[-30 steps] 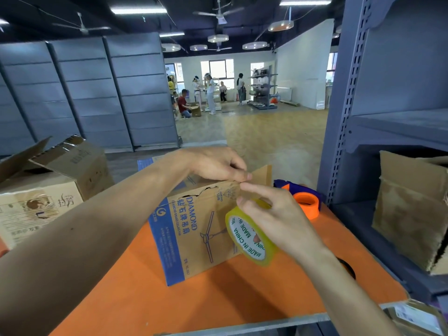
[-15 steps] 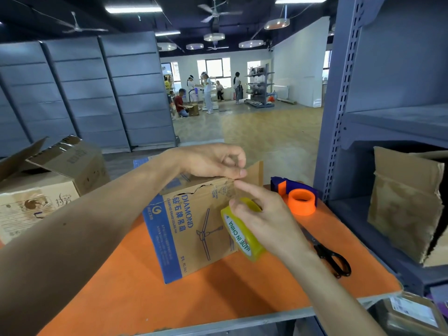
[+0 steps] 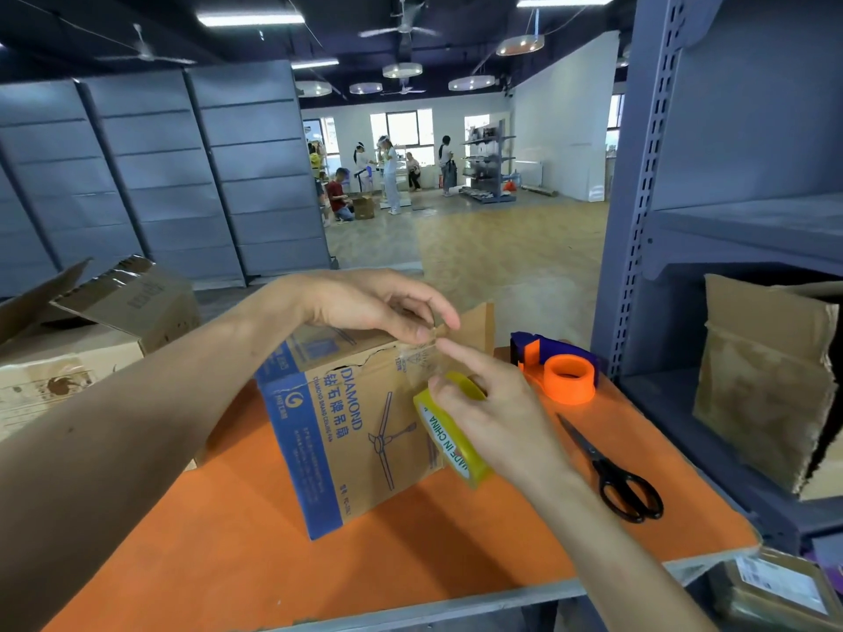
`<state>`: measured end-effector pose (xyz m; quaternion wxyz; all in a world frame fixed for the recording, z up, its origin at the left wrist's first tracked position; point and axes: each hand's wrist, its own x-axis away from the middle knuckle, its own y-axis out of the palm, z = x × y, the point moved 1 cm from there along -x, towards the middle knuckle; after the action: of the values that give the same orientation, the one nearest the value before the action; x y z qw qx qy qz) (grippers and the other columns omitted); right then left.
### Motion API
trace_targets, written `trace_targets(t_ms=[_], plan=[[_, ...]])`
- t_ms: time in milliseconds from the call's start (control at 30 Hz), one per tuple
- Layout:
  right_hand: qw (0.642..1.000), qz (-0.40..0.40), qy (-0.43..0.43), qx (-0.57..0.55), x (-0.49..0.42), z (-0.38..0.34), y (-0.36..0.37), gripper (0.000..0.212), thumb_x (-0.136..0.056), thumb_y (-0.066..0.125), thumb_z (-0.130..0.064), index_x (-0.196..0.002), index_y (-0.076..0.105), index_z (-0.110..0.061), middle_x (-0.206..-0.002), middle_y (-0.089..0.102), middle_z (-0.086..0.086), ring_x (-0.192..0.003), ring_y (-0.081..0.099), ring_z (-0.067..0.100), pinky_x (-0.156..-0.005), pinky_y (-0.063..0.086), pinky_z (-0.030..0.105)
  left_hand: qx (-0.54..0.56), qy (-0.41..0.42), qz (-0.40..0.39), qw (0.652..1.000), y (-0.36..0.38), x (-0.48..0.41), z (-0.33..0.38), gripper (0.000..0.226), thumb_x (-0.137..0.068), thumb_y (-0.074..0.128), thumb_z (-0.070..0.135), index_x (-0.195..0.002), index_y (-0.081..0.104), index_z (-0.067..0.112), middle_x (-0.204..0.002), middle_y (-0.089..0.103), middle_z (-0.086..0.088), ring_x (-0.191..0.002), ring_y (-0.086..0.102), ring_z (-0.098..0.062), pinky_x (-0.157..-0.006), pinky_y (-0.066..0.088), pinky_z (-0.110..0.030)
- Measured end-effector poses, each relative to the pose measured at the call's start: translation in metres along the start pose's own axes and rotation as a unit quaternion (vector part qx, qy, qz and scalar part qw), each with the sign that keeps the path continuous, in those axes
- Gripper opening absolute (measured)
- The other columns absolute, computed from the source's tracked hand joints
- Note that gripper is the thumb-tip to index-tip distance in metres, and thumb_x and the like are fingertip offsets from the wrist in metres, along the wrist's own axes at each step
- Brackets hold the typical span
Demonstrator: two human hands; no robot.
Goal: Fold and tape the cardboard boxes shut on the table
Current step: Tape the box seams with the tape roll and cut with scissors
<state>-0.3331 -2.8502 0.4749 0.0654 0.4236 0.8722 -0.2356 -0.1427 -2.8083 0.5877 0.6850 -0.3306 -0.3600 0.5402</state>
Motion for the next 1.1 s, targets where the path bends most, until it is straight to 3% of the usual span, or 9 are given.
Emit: trace_targets(t_ms=[133, 333, 500, 633, 733, 900, 1000, 1100], plan=[[1.0, 0.002, -0.004, 0.004, -0.003, 0.004, 0.0, 0.049, -0.093, 0.064, -0.042, -0.141, 0.055, -0.043, -0.143, 0.055, -0.021, -0.133, 0.049, 0.0, -0.112, 0.038, 0.025, -0.015, 0.01, 0.013, 1.0, 0.001, -0.002, -0.001, 0.028, -0.1, 0.064, 0.016, -0.126, 0.067, 0.025, -0.116, 0.067, -0.008, -0.108, 0.062, -0.021, -0.096, 0.049, -0.031], [1.0, 0.002, -0.014, 0.015, -0.004, 0.006, 0.001, 0.048, -0.094, 0.064, -0.044, -0.141, 0.054, -0.041, -0.14, 0.06, -0.018, -0.13, 0.052, 0.003, -0.109, 0.041, 0.027, -0.033, 0.008, 0.034, 0.999, 0.004, -0.001, 0.003, 0.021, -0.1, 0.063, 0.012, -0.119, 0.068, 0.021, -0.115, 0.07, -0.004, -0.109, 0.065, -0.021, -0.095, 0.05, -0.031], [1.0, 0.004, -0.017, 0.004, -0.005, 0.01, 0.003, 0.046, -0.093, 0.064, -0.045, -0.138, 0.055, -0.043, -0.136, 0.061, -0.02, -0.126, 0.053, 0.002, -0.104, 0.043, 0.025, -0.098, -0.035, -0.005, 0.995, -0.003, -0.005, 0.018, 0.023, -0.099, 0.064, 0.017, -0.112, 0.069, 0.036, -0.115, 0.069, 0.0, -0.113, 0.062, -0.019, -0.105, 0.048, -0.042], [1.0, 0.014, -0.015, -0.006, -0.005, 0.011, 0.008, 0.042, -0.093, 0.065, -0.045, -0.133, 0.055, -0.043, -0.118, 0.067, -0.02, -0.106, 0.061, 0.002, -0.099, 0.051, 0.034, -0.135, -0.067, -0.032, 0.988, -0.005, -0.008, 0.027, 0.026, -0.094, 0.072, 0.021, -0.112, 0.067, 0.039, -0.114, 0.068, -0.001, -0.117, 0.061, -0.02, -0.105, 0.047, -0.041], [0.999, 0.026, -0.017, -0.016, -0.004, 0.015, 0.012, 0.039, -0.092, 0.065, -0.045, -0.13, 0.054, -0.046, -0.109, 0.066, -0.022, -0.098, 0.06, -0.001, -0.094, 0.052, 0.033, -0.138, -0.069, -0.024, 0.988, -0.002, -0.009, 0.028, 0.027, -0.091, 0.074, 0.019, -0.108, 0.067, 0.038, -0.108, 0.066, -0.006, -0.112, 0.062, -0.023, -0.105, 0.047, -0.045], [0.998, 0.044, -0.032, -0.021, -0.003, 0.018, 0.016, 0.037, -0.094, 0.063, -0.048, -0.13, 0.055, -0.042, -0.111, 0.067, -0.02, -0.102, 0.06, 0.001, -0.095, 0.051, 0.033, -0.138, -0.057, -0.007, 0.989, 0.006, -0.008, 0.024, 0.023, -0.093, 0.072, 0.02, -0.104, 0.063, 0.037, -0.101, 0.064, -0.013, -0.098, 0.061, -0.03, -0.093, 0.049, -0.042], [0.998, 0.045, -0.043, -0.018, -0.002, 0.019, 0.016, 0.04, -0.092, 0.06, -0.054, -0.13, 0.055, -0.042, -0.114, 0.067, -0.02, -0.104, 0.06, 0.002, -0.092, 0.05, 0.031, -0.156, -0.051, 0.018, 0.986, 0.011, -0.008, 0.022, 0.017, -0.095, 0.07, 0.026, -0.105, 0.061, 0.036, -0.106, 0.061, -0.022, -0.101, 0.058, -0.034, -0.093, 0.047, -0.048], [0.997, 0.039, -0.051, -0.033, 0.002, 0.021, 0.013, 0.054, -0.084, 0.057, -0.064, -0.134, 0.053, -0.042, -0.124, 0.063, -0.024, -0.114, 0.057, -0.003, -0.095, 0.047, 0.026, -0.154, -0.054, 0.034, 0.986, 0.014, -0.007, 0.019, 0.018, -0.096, 0.07, 0.028, -0.107, 0.06, 0.04, -0.109, 0.06, -0.018, -0.104, 0.057, -0.029, -0.094, 0.047, -0.048]])
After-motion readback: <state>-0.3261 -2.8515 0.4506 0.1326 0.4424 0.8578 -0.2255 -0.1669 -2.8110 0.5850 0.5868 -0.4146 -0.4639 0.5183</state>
